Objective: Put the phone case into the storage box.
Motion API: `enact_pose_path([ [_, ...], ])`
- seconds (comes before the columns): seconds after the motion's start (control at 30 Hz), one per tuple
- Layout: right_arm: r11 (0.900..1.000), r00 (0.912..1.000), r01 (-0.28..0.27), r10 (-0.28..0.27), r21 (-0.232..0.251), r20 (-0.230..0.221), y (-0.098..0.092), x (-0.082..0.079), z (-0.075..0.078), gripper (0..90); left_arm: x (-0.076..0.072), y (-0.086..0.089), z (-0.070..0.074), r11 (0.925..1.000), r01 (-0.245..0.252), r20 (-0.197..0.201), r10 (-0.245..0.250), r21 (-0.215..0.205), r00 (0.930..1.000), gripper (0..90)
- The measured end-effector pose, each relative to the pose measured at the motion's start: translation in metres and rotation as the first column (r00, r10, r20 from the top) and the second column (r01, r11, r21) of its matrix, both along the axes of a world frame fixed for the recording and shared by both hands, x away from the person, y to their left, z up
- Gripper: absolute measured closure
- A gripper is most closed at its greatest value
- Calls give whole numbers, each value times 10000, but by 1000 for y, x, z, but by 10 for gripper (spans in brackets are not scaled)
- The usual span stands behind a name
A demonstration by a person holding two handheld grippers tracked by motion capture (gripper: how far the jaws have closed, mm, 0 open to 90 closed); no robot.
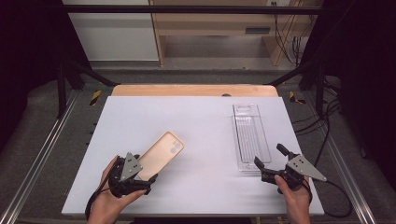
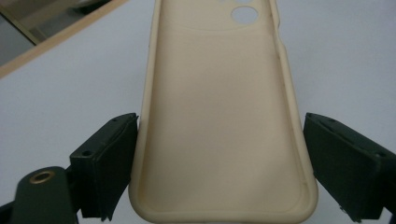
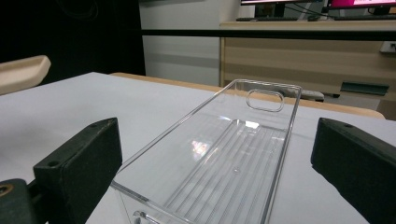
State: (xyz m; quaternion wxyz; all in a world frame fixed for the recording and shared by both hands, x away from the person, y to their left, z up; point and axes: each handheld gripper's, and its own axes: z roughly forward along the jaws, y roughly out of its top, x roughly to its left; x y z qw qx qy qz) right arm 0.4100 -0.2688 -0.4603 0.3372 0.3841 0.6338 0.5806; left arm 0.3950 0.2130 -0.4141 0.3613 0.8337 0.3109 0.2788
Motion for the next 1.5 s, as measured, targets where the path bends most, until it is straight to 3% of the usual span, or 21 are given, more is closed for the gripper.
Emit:
enact_pose_path([
  [0.27,9992,9987,355,-347,183,-380,8,1,9,27,-2,-4,8,9999,51,660,-43,-132,9978,121],
  [0.37,9995,9989,234,-225,215,-420,15,0,22,32,-2,-5,8,9998,108,813,-92,-196,9966,121],
  [0.53,9994,9987,-182,167,-310,-477,32,-2,51,33,-3,-10,13,9995,190,1124,-162,-243,9935,121],
  [0.63,9974,9962,-510,472,-514,-737,43,1,71,46,-2,-14,17,9994,267,1285,-235,-237,9914,121],
  [0.8,9931,9844,-1058,974,-506,-1464,63,14,94,56,1,-21,22,9989,465,1484,-454,-40,9879,121],
  [1.0,9861,9697,-1589,1465,-493,-1956,88,35,109,58,8,-28,24,9981,593,1681,-617,195,9838,121],
  [1.27,9747,9526,-2164,1980,-568,-2311,125,53,118,73,6,-37,24,9950,690,2004,-822,718,9762,120],
  [1.5,9637,9403,-2570,2323,-717,-2486,151,55,118,111,0,-42,24,9917,666,2191,-895,1100,9716,121],
])
